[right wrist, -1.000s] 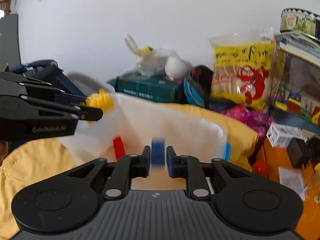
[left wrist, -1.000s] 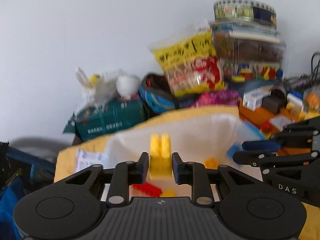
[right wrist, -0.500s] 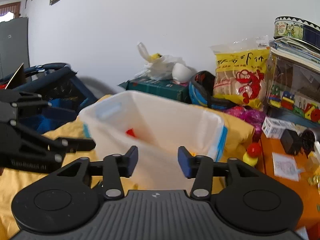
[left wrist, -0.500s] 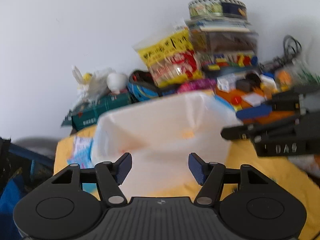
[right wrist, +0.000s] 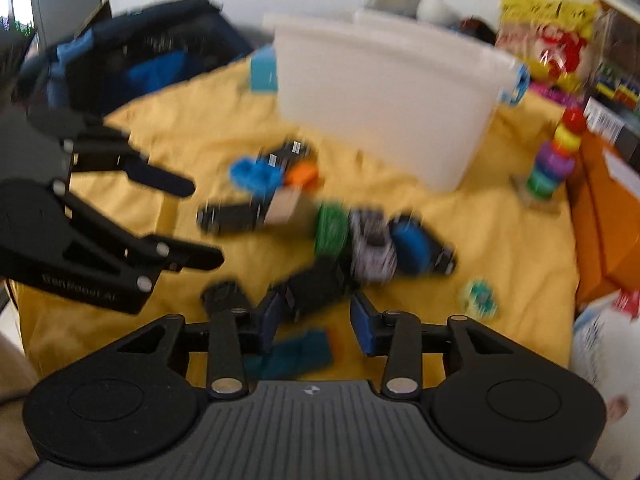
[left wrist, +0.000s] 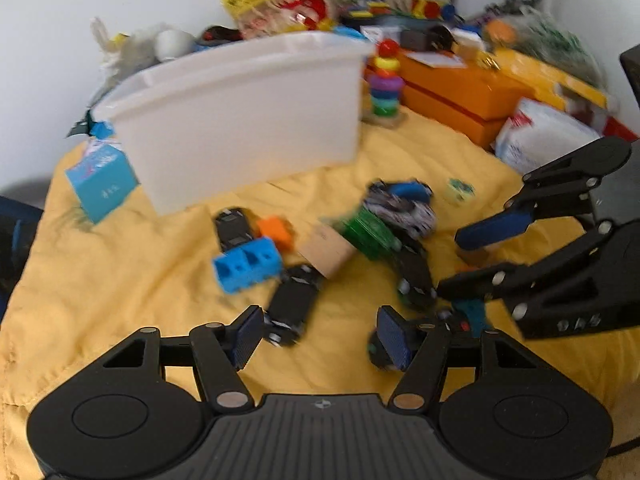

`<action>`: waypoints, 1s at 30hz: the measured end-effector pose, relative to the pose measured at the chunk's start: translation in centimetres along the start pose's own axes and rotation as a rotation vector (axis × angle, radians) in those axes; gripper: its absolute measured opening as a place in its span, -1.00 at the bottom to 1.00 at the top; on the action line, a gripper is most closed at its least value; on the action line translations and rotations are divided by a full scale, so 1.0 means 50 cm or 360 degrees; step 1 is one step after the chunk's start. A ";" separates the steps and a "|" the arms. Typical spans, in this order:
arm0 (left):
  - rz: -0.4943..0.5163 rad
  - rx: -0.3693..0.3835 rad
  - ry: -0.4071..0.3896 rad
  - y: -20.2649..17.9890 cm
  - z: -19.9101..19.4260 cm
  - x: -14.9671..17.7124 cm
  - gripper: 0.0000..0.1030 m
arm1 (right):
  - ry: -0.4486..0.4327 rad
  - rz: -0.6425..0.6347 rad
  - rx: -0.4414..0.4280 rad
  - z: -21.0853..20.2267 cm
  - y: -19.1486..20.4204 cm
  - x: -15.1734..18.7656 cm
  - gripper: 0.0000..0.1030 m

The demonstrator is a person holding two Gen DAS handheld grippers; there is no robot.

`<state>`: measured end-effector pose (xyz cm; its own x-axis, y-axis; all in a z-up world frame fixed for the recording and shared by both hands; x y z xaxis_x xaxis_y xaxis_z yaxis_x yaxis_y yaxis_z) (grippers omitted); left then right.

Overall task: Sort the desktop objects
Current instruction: 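Move both tools back down to the toy pile, then grasp a black toy car with the left tool while the right grasps a green toy car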

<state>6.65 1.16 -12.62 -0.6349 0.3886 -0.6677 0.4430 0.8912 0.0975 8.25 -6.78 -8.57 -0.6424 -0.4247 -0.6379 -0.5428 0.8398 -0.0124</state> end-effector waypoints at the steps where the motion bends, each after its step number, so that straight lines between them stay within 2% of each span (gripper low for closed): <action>1: 0.0005 0.0004 0.0008 -0.006 0.002 0.002 0.28 | 0.0015 0.0013 -0.0007 0.001 0.002 0.009 -0.18; 3: -0.0001 0.0044 0.0021 -0.015 0.005 0.007 0.27 | 0.0031 0.0051 -0.0024 -0.001 0.001 0.016 -0.20; 10: 0.0088 0.0148 0.0011 -0.060 -0.007 0.014 0.24 | -0.0028 0.0068 0.0080 -0.031 -0.020 0.015 -0.22; 13: 0.0115 0.0187 0.0038 -0.076 -0.011 0.019 0.22 | -0.0024 0.0075 0.0050 -0.030 -0.021 0.020 -0.22; 15: 0.0118 0.0218 0.0055 -0.083 -0.016 0.023 0.22 | -0.0001 0.0046 -0.0023 -0.025 -0.006 0.028 -0.23; 18: 0.0073 0.0220 0.0126 -0.076 -0.021 0.031 0.20 | 0.0013 0.0036 -0.0050 -0.027 0.007 0.031 -0.22; 21: -0.0256 0.0426 0.0210 -0.058 -0.012 0.042 0.20 | -0.0016 0.0047 -0.0031 -0.032 0.008 0.025 -0.22; 23: -0.0464 0.0514 0.0276 -0.047 0.008 0.052 0.17 | -0.0010 0.0058 -0.0022 -0.028 0.007 0.024 -0.22; 26: -0.0714 0.0571 0.0293 -0.028 0.028 0.054 0.17 | 0.0012 0.0046 -0.0027 -0.024 0.009 0.029 -0.22; 30: -0.0897 0.0608 0.0258 -0.014 0.047 0.039 0.17 | 0.0028 0.0042 -0.0071 -0.016 0.017 0.041 -0.18</action>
<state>6.60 0.74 -15.73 -0.9065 -0.0521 -0.4190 0.1913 0.8340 -0.5176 6.03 -7.23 -9.27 -0.6658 -0.4089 -0.6241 -0.5489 0.8350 0.0385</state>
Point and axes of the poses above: each gripper's, at about its wrist camera, not at the fingertips, and z roughly the way its jaws point, y to its left, x to its underside, the point moved 9 cm from there along z, roughly the way its jaws point, and after that the axes turned 2 degrees about z, right-handed, at the moved point
